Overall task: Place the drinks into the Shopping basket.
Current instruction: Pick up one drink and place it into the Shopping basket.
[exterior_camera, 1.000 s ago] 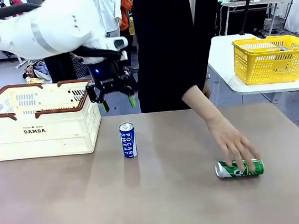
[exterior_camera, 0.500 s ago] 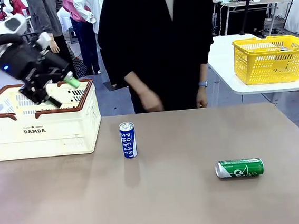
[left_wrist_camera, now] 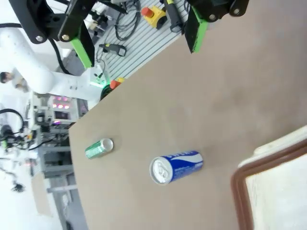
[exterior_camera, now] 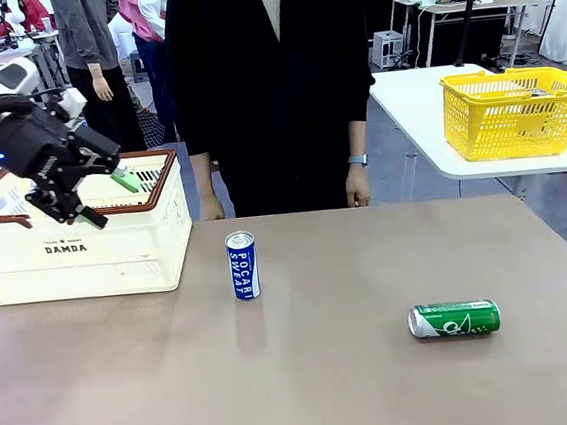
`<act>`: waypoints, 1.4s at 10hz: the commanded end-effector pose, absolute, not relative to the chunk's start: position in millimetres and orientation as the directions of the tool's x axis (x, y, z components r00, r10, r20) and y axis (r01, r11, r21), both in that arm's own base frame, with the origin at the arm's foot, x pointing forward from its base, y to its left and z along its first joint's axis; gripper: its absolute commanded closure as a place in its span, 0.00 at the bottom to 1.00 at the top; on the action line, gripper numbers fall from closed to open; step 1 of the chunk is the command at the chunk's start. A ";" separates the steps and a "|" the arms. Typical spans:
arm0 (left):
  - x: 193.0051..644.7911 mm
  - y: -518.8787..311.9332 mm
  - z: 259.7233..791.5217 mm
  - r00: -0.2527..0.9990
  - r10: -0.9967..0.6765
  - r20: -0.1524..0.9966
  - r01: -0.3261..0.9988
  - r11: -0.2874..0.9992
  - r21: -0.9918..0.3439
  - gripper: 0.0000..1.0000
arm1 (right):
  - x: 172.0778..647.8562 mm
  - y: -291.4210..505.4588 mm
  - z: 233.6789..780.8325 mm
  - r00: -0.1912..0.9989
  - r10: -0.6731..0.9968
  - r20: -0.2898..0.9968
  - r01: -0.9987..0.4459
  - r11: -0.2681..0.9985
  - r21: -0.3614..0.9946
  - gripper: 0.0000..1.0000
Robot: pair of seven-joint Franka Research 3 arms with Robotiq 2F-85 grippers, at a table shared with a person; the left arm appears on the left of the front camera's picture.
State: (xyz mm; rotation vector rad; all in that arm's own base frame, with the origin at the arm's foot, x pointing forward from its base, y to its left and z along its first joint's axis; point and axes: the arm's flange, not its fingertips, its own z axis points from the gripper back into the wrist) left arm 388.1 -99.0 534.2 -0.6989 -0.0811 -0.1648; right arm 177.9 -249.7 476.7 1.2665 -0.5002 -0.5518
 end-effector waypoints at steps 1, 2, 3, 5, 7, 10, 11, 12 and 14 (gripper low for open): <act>413.6 -153.8 531.2 0.989 -0.083 0.125 0.137 0.839 -0.527 0.00 | 179.8 -249.6 478.7 0.766 -0.639 0.074 0.074 0.202 0.977 0.00; 424.0 -184.1 525.0 0.987 -0.110 0.118 0.154 0.866 -0.477 0.00 | 179.8 -249.6 478.7 0.766 -0.639 0.074 0.074 0.202 0.977 0.00; 435.0 -210.9 514.9 0.988 -0.112 0.107 0.147 0.898 -0.415 0.00 | 179.8 -249.6 478.7 0.766 -0.639 0.074 0.074 0.202 0.977 0.00; 448.0 -246.1 495.0 0.990 -0.092 0.108 0.122 0.942 -0.313 0.00 | 179.8 -249.6 478.7 0.766 -0.639 0.074 0.074 0.202 0.977 0.00; 456.6 -275.6 473.8 0.989 -0.068 0.133 0.095 0.974 -0.207 0.00 | 179.8 -249.6 478.7 0.766 -0.639 0.074 0.074 0.202 0.977 0.00; 468.9 -299.6 439.2 0.991 -0.107 0.083 0.118 0.983 -0.137 0.00 | 179.8 -249.6 478.7 0.766 -0.639 0.074 0.074 0.202 0.977 0.00; 470.4 -305.1 430.0 0.990 -0.121 0.072 0.130 0.983 -0.133 0.00 | 179.8 -249.6 478.7 0.766 -0.639 0.074 0.074 0.202 0.977 0.00; 472.2 -311.0 419.7 0.989 -0.136 0.057 0.141 0.983 -0.120 0.00 | 179.8 -249.6 478.7 0.766 -0.639 0.074 0.074 0.202 0.977 0.00; 473.1 -316.9 411.2 0.989 -0.142 0.049 0.147 0.983 -0.110 0.00 | 179.8 -249.6 478.7 0.766 -0.639 0.074 0.074 0.202 0.977 0.00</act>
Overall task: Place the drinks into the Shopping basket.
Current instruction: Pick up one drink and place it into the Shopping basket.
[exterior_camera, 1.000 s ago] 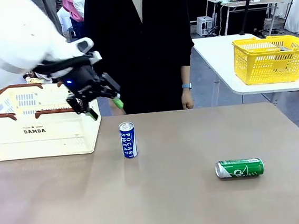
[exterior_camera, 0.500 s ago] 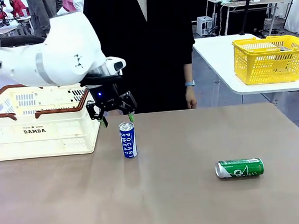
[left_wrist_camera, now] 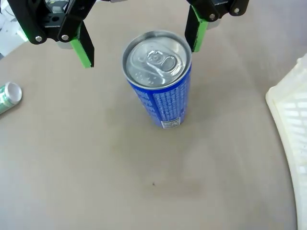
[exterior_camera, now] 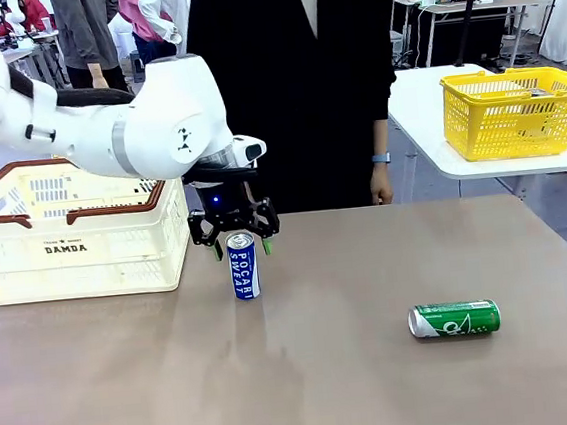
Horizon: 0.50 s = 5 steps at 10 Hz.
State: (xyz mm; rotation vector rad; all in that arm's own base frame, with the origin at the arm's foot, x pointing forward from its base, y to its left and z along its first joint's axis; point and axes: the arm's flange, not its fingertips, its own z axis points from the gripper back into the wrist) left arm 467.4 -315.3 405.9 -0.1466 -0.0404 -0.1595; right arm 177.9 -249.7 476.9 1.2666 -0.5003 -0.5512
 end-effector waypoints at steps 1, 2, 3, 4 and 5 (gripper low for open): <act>474.2 -317.8 408.7 0.989 -0.143 0.037 0.146 0.984 -0.102 0.00 | 179.8 -249.6 478.7 0.766 -0.639 0.074 0.074 0.202 0.977 0.00; 474.6 -318.0 407.9 0.990 -0.136 0.038 0.139 0.986 -0.088 0.00 | 179.8 -249.6 478.7 0.766 -0.639 0.074 0.074 0.202 0.977 0.00; 475.1 -317.9 407.5 0.989 -0.136 0.056 0.139 0.988 -0.065 0.00 | 179.8 -249.6 478.7 0.766 -0.639 0.074 0.074 0.202 0.977 0.00; 474.8 -318.4 406.6 0.988 -0.144 0.056 0.147 0.987 -0.058 0.00 | 179.8 -249.6 478.7 0.766 -0.639 0.074 0.074 0.202 0.977 0.00; 474.2 -319.3 404.6 0.988 -0.147 0.049 0.150 0.987 -0.055 0.00 | 179.8 -249.6 478.7 0.766 -0.639 0.074 0.074 0.202 0.977 0.00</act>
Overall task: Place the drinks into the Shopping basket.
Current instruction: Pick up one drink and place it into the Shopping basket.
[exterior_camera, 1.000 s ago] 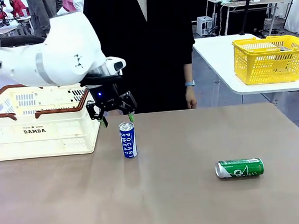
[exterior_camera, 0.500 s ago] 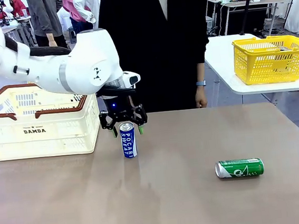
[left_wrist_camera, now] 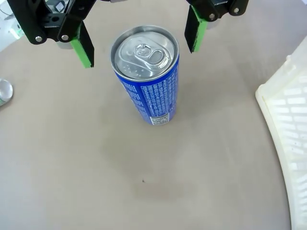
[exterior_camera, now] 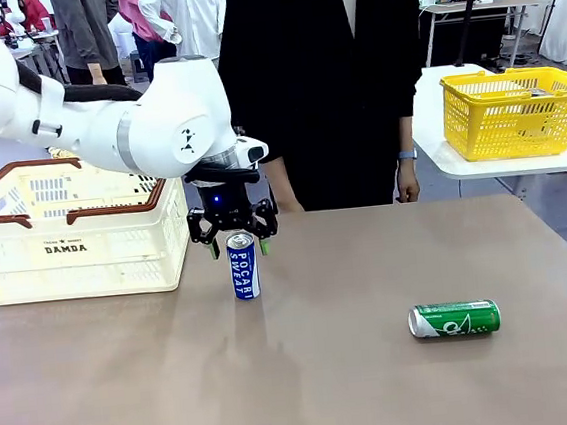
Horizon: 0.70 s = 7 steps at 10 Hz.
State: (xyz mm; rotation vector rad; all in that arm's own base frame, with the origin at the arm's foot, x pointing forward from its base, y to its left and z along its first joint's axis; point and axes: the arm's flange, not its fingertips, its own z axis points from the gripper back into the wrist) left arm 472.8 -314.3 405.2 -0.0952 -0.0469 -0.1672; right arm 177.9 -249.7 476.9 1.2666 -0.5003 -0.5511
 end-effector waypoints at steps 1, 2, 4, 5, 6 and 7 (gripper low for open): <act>474.1 -319.4 401.3 0.987 -0.150 0.050 0.152 0.988 -0.037 0.12 | 179.8 -249.6 478.7 0.766 -0.639 0.074 0.074 0.202 0.977 0.00; 474.4 -320.2 399.1 0.987 -0.152 0.049 0.153 0.988 -0.024 0.63 | 179.8 -249.6 478.7 0.766 -0.639 0.074 0.074 0.202 0.977 0.00; 475.1 -321.6 394.6 0.987 -0.154 0.042 0.155 0.988 -0.015 1.00 | 179.8 -249.6 478.7 0.766 -0.639 0.074 0.074 0.202 0.977 0.00; 475.2 -321.9 393.9 0.987 -0.154 0.046 0.154 0.988 -0.009 1.00 | 179.8 -249.6 478.7 0.766 -0.639 0.074 0.074 0.202 0.977 0.00; 475.9 -321.9 393.1 0.986 -0.156 0.054 0.156 0.988 0.001 1.00 | 179.8 -249.6 478.7 0.766 -0.639 0.074 0.074 0.202 0.977 0.00; 476.7 -321.7 392.8 0.986 -0.157 0.059 0.157 0.988 0.004 1.00 | 179.8 -249.6 478.7 0.766 -0.639 0.074 0.074 0.202 0.977 0.00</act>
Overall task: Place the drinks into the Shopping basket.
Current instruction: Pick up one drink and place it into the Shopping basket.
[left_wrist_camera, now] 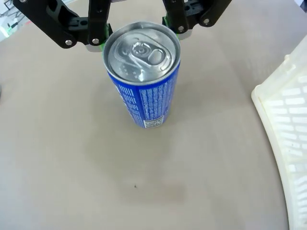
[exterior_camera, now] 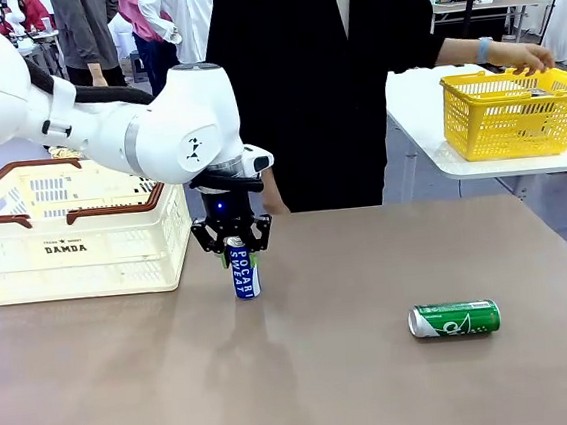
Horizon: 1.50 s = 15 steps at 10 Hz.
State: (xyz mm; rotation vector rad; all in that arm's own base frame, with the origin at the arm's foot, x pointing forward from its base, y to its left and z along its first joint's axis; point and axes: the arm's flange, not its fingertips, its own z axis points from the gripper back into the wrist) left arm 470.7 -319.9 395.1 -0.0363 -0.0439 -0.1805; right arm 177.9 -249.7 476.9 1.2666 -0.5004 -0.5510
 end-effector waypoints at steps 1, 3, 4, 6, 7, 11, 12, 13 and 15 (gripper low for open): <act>477.2 -321.7 392.5 0.986 -0.156 0.060 0.156 0.988 0.004 1.00 | 179.8 -249.6 478.7 0.766 -0.639 0.074 0.074 0.202 0.977 0.00; 476.9 -321.4 392.9 0.986 -0.158 0.054 0.158 0.987 -0.003 1.00 | 179.8 -249.6 478.7 0.766 -0.639 0.074 0.074 0.202 0.977 0.00; 476.6 -321.0 393.3 0.986 -0.161 0.045 0.162 0.987 -0.010 1.00 | 179.8 -249.6 478.7 0.766 -0.639 0.074 0.074 0.202 0.977 0.00; 474.8 -320.6 394.2 0.983 -0.185 0.009 0.185 0.983 -0.021 0.65 | 179.8 -249.6 478.7 0.766 -0.639 0.074 0.074 0.202 0.977 0.00; 474.4 -320.4 394.8 0.982 -0.188 -0.004 0.187 0.982 -0.027 0.07 | 179.8 -249.6 478.7 0.766 -0.639 0.074 0.074 0.202 0.977 0.00; 472.3 -317.6 399.0 0.983 -0.183 0.005 0.184 0.982 -0.035 0.00 | 179.8 -249.6 478.7 0.766 -0.639 0.074 0.074 0.202 0.977 0.00; 471.8 -317.3 400.8 0.983 -0.185 0.007 0.185 0.982 -0.043 0.00 | 179.8 -249.6 478.7 0.766 -0.639 0.074 0.074 0.202 0.977 0.00; 472.4 -316.8 401.6 0.983 -0.184 0.012 0.185 0.982 -0.048 0.00 | 179.8 -249.6 478.7 0.766 -0.639 0.074 0.074 0.202 0.977 0.00; 472.4 -314.9 403.1 0.983 -0.182 0.021 0.183 0.982 -0.056 0.00 | 179.8 -249.6 478.7 0.766 -0.639 0.074 0.074 0.202 0.977 0.00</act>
